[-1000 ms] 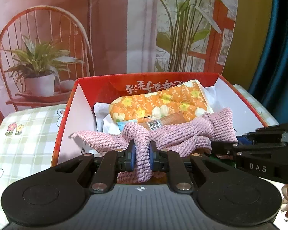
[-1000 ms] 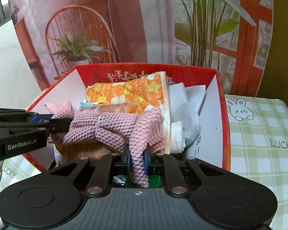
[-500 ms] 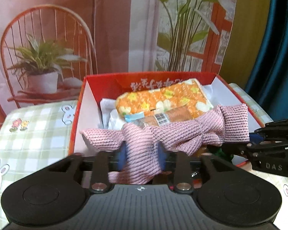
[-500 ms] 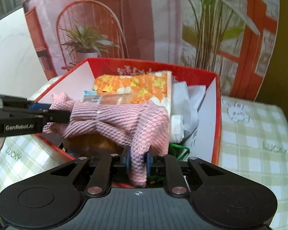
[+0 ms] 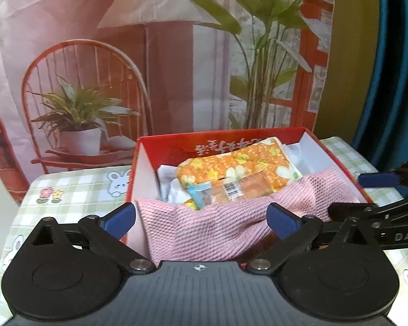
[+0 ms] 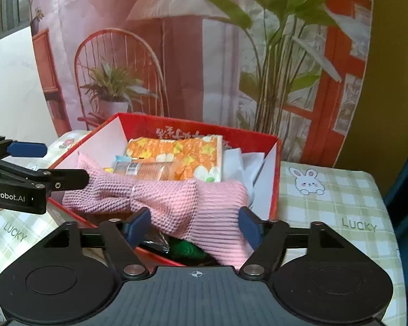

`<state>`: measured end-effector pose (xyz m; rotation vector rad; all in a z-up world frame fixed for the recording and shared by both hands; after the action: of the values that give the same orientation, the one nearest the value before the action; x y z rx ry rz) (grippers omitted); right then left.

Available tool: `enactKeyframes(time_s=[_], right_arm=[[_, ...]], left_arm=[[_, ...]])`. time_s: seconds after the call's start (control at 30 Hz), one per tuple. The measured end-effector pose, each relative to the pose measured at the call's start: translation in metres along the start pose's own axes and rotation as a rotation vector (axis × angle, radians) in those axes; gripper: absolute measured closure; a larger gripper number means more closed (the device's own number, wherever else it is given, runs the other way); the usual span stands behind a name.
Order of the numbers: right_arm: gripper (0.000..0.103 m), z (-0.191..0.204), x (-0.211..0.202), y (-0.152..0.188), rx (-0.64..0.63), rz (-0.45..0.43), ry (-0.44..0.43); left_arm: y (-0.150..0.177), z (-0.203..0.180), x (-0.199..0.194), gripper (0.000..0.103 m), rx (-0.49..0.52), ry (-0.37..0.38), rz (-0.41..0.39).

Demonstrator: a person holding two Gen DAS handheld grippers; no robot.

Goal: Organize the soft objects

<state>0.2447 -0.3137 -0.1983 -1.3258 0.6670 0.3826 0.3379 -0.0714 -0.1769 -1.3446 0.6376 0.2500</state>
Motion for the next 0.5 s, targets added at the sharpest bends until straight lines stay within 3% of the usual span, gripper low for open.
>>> enactKeyframes(time_s=[0.07,0.27,0.5], right_arm=[[0.019,0.0,-0.004,-0.002,-0.002,-0.011,0.009],[0.0,0.0,-0.014,-0.005,0.003,-0.042,0.029],[0.0,0.0,-0.029,-0.011,0.027,-0.084,0.041]], left_arm=[[0.001,0.001,-0.002,0.0,0.009,-0.024,0.006],[0.001,0.006,-0.012,0.0,0.021,-0.065,-0.007],[-0.003,0.015,-0.028,0.0,-0.01,-0.097,-0.043]])
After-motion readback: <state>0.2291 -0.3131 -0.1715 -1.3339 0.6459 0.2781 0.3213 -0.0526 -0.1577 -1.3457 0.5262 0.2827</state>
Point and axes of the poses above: each gripper's, at about its wrist camera, not at the fingertips, and x roughly the way its jaws point, z to its left, y to its underside, the point moved 8 cm from there along x, roughly the way its jaws point, and after that the axes turned 2 degrees about -y, right-handed, at the moved point
